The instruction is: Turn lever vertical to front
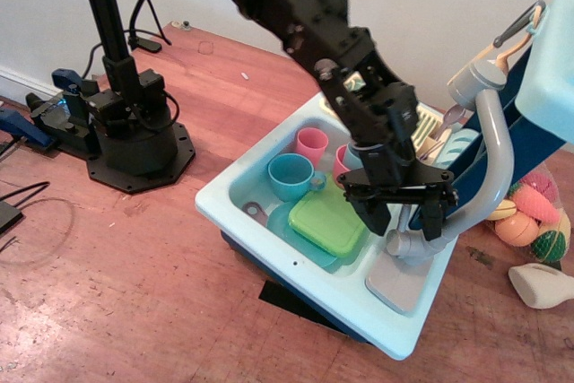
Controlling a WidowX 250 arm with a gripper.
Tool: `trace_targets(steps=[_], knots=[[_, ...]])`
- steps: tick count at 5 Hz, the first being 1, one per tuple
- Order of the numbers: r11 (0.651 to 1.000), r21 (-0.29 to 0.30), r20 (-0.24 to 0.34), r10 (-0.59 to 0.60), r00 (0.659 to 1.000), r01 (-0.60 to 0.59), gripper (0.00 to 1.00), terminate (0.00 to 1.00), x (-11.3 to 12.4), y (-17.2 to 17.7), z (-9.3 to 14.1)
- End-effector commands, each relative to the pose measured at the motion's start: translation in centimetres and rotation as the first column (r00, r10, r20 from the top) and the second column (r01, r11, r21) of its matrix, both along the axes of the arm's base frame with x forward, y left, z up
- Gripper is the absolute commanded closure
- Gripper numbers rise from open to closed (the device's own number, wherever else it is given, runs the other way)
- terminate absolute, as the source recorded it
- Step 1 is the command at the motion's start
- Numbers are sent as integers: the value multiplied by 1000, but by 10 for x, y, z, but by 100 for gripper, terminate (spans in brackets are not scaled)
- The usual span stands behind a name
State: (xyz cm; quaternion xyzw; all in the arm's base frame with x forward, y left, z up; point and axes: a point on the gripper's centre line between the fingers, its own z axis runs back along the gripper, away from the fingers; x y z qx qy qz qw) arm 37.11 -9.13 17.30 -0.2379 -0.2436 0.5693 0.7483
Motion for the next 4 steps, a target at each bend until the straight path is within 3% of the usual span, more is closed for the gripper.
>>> trace_targets(steps=[1,3,4], knots=[[996,21,5,-81,997,81,0,0,12,-10,-1],[994,19,-39,-106,994,107,0,0,-26,-9,-9],[996,0,-49,-86,995,86,0,100,-56,-15,-18]])
